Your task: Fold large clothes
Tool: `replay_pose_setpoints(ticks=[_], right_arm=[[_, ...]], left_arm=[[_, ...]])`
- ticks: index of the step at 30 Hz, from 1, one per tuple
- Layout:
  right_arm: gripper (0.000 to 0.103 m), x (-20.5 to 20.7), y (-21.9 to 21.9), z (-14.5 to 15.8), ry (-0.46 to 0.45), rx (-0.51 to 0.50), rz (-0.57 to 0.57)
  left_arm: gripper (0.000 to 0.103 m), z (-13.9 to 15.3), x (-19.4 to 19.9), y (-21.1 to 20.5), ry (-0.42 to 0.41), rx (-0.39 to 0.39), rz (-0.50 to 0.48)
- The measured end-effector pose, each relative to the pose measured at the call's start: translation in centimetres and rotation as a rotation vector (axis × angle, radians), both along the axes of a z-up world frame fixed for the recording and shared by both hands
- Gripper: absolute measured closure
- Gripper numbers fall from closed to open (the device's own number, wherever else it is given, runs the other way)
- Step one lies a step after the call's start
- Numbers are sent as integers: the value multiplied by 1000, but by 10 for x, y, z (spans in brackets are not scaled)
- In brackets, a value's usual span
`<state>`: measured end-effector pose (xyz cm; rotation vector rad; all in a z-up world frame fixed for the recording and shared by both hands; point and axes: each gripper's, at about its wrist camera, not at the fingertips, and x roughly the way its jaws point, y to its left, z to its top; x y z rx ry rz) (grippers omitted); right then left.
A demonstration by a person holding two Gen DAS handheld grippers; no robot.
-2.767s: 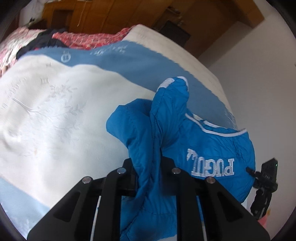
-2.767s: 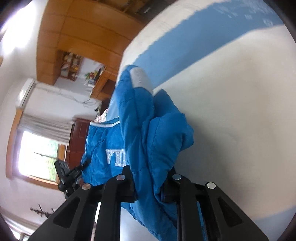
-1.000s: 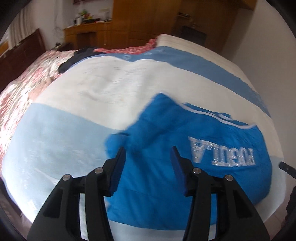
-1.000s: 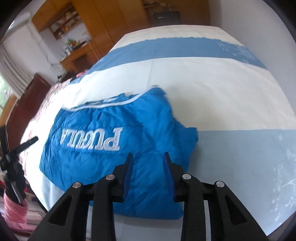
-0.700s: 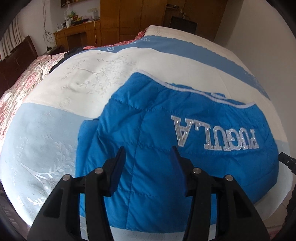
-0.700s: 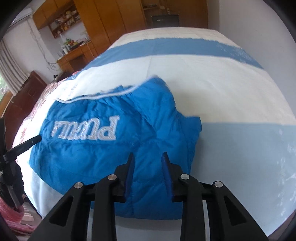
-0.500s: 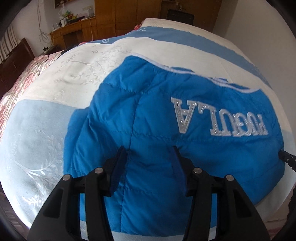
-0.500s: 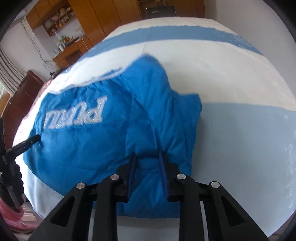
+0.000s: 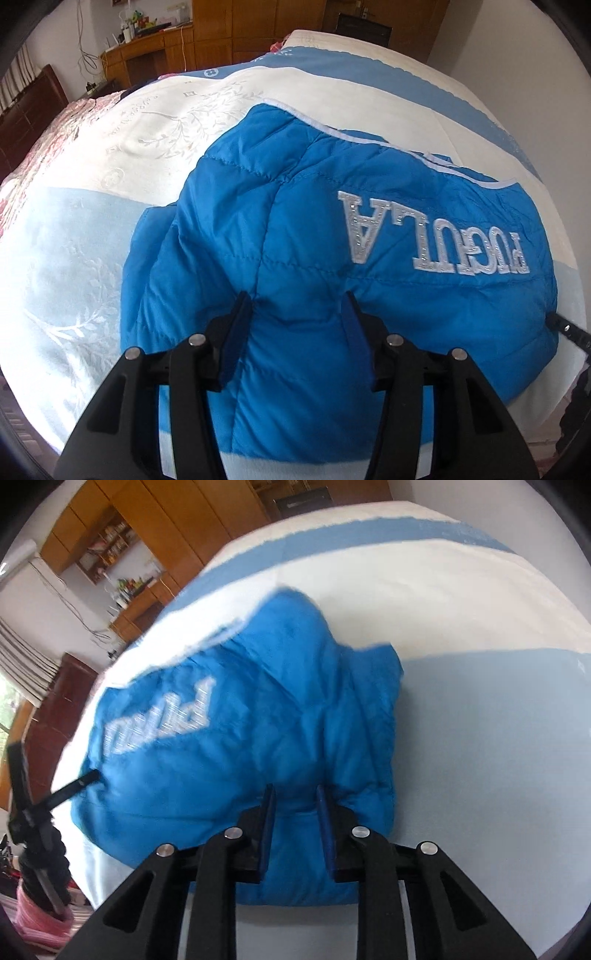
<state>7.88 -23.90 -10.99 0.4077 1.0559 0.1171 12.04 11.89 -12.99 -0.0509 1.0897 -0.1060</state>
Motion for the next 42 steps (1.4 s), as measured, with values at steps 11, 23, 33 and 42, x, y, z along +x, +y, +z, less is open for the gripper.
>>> replay_pose_setpoints(ticks=[11,23,33,42], right_arm=[[80,10,23,-2,30,-68,51],[86,11,28,-36,45,-71,62],[86,8,24,-37,52,-55,55],[86,10,22,-33,63,-49,58]], left_arm=[[53,-1,-16,-11,14,30,-52],[52,-13,-17,-13,16,35,-49],[53,-14,-16,-10,15,37,-42],[46,8,-39,16,34,56,34]])
